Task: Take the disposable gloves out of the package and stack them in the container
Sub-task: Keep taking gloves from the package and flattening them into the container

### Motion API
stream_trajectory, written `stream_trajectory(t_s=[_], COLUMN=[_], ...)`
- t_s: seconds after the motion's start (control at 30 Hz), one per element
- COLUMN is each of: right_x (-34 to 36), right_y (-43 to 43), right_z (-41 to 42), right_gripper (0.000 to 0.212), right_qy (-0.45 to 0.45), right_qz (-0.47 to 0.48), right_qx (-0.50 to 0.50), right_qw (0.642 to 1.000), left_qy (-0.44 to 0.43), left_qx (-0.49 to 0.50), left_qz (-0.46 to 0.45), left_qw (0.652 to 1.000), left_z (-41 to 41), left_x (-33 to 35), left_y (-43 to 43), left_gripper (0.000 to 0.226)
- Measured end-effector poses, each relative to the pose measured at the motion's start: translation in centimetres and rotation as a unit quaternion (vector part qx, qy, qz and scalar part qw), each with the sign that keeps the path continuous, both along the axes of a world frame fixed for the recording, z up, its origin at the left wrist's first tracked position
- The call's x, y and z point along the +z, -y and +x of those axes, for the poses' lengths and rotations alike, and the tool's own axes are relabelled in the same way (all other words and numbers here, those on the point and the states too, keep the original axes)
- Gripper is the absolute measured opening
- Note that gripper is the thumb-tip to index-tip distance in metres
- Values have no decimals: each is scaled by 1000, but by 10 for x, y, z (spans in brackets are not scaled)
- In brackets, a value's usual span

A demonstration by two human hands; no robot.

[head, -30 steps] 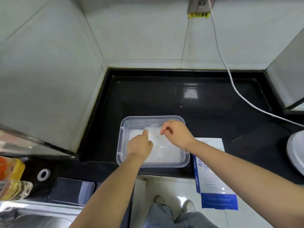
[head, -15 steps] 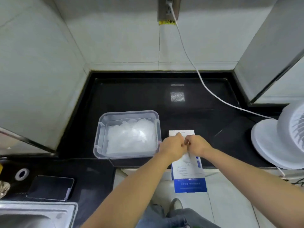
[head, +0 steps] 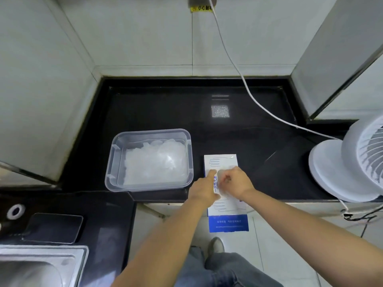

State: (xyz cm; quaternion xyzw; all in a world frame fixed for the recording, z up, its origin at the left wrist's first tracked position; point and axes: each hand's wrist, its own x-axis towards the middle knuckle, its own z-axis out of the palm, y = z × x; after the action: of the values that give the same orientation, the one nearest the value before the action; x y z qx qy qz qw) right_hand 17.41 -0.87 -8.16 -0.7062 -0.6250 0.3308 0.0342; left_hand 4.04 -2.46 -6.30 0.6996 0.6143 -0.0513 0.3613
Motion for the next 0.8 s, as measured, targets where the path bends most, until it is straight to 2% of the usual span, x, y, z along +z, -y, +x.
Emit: stream_trajectory(t_s=[0.07, 0.1, 0.23, 0.33, 0.4, 0.5, 0.6, 0.67, 0.77, 0.8], right_x=[7, 13, 42, 66, 76, 86, 90, 93, 95, 94], right_y=[-2, -4, -21, -31, -36, -39, -38, -36, -35, -35], right_z=[6, 10, 15, 14, 12, 8, 6, 3, -1, -3], right_gripper=[22, 20, 12, 15, 24, 22, 20, 22, 23, 24], right_qy=[-116, -172, -367, -426, -438, -415, -438, -448, -445, -454], right_qz=[13, 19, 31, 34, 35, 22, 1, -6, -21, -28], right_qx=[-79, -110, -213, -229, -243, -254, -270, -271, -258, -250], right_qw=[990, 979, 905, 875, 865, 873, 858, 852, 857, 855], left_qy=[3, 4, 13, 28, 44, 129, 244, 326, 438, 450], left_qx=[4, 3, -1, -18, -4, 131, 266, 354, 459, 464], left_qz=[8, 11, 5, -17, -13, -1, -36, -49, -80, -91], left_qw=[1000, 1000, 1000, 999, 999, 983, 932, 875, 769, 758], left_z=[2, 4, 6, 3, -1, -3, 6, 10, 6, 1], left_x=[-1, -1, -3, 1, 5, 12, 29, 45, 67, 72], left_y=[0, 1, 0, -5, -10, -18, -28, -36, -43, -47], left_gripper=[73, 72, 72, 68, 50, 26, 17, 20, 31, 31])
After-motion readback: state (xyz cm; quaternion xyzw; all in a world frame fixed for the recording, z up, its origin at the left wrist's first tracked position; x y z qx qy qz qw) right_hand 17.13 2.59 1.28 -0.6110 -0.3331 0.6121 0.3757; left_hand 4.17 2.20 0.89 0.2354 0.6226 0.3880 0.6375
